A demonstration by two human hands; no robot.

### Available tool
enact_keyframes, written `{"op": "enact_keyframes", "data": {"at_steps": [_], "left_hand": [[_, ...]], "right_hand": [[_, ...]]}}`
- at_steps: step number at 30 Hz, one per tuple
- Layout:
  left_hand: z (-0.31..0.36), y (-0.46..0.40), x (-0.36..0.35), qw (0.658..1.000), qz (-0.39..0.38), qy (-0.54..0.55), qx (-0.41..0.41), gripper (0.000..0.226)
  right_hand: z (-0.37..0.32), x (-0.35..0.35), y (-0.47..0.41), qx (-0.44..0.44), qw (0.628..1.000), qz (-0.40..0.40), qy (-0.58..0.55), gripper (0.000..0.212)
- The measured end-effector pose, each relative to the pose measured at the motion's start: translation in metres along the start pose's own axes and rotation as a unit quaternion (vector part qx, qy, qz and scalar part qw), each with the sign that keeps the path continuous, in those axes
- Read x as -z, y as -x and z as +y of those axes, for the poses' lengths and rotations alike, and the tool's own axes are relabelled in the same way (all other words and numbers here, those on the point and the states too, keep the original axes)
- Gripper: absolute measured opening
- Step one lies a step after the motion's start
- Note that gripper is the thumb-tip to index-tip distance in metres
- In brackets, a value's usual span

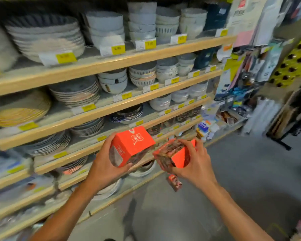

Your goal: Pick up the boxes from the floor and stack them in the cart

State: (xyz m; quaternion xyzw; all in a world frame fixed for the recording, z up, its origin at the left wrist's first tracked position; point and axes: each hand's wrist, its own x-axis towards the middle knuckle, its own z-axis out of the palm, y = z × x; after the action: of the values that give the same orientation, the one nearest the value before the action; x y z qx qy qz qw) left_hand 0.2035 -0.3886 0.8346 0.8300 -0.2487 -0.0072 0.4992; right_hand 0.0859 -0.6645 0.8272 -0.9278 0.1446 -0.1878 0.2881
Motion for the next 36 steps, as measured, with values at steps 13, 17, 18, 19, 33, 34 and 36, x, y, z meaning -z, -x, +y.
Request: {"op": "enact_keyframes", "data": {"at_steps": [13,17,18,19,33,34,36], "left_hand": [[-0.027,0.186,0.152,0.969,0.223,-0.019,0.107,0.097],[-0.040,0.247,0.197,0.947,0.291,0.004,0.132,0.099],[-0.045,0.259,0.206,0.945,0.297,0.006,0.136,0.099],[-0.049,0.273,0.219,0.943,0.304,0.008,0.138,0.099],[-0.093,0.526,0.400,0.874,0.453,-0.006,0.175,0.089],[-0.095,0.545,0.408,0.863,0.471,-0.014,0.183,0.090],[-0.100,0.581,0.420,0.837,0.508,-0.028,0.199,0.093]], "right_hand": [[-0.179,-0.089,0.011,0.263,0.953,-0.144,-0.046,0.087],[-0.242,-0.112,0.048,0.319,0.929,-0.179,-0.054,0.086],[-0.254,-0.118,0.057,0.329,0.924,-0.188,-0.052,0.087],[-0.269,-0.125,0.067,0.340,0.919,-0.194,-0.048,0.089],[-0.509,-0.265,0.229,0.460,0.830,-0.314,-0.037,0.092],[-0.527,-0.277,0.242,0.469,0.821,-0.324,-0.045,0.092],[-0.559,-0.298,0.267,0.490,0.799,-0.345,-0.053,0.092]]}}
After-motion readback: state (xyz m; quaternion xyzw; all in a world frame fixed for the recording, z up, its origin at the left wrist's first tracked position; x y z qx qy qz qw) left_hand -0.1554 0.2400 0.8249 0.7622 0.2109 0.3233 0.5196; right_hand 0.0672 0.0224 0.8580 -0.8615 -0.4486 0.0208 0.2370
